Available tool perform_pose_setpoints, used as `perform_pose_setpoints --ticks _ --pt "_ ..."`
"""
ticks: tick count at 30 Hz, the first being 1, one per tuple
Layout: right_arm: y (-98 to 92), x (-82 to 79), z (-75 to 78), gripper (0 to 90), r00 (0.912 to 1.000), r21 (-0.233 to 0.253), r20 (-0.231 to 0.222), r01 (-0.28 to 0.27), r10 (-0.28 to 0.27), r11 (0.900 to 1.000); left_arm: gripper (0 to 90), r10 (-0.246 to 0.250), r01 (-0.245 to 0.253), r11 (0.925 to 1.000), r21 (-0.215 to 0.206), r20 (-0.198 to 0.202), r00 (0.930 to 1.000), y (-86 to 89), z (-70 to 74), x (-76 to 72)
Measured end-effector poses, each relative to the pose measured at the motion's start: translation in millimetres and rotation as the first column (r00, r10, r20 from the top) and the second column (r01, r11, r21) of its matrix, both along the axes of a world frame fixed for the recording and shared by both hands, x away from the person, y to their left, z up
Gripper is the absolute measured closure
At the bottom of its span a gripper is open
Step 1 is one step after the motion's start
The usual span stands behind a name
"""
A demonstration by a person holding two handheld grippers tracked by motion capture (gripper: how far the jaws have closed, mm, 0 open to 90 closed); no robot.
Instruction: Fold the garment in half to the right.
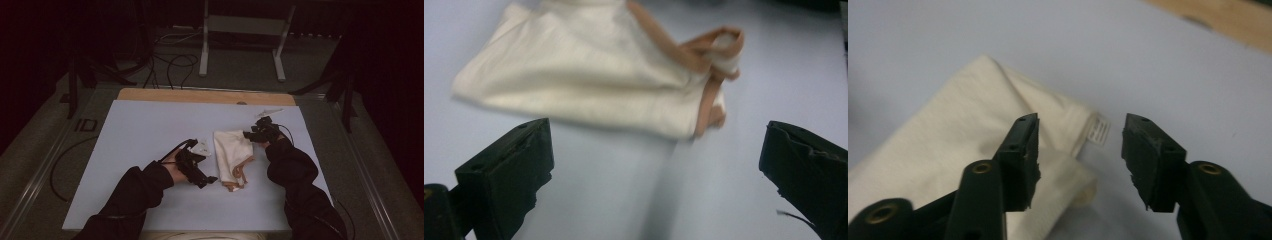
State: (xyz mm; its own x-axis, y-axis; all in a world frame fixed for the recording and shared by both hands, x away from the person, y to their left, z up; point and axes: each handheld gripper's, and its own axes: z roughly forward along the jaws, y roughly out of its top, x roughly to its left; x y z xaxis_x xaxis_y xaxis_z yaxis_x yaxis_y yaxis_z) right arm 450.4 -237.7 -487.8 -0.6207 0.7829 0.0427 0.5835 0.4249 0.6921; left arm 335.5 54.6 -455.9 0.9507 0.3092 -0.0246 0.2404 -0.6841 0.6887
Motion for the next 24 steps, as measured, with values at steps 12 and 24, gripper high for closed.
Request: perform_pose_setpoints --ticks 12,24 --pt "-4.3 -1.2 -18.9 61.4 0.9947 0.028 -0.102 -0.01 0.013 1.0 0.8 0.073 -0.074 0.9947 -0.072 -0.016 0.9972 61.0 -17.0 -17.1" --pt "4.8 -6.6 -11.2 87.8 0.9981 -0.054 -0.031 -0.056 0.054 0.997 0.8 0.163 -0.165 0.9857 -0.037 -0.039 0.9858 100.5 -42.9 -26.9"
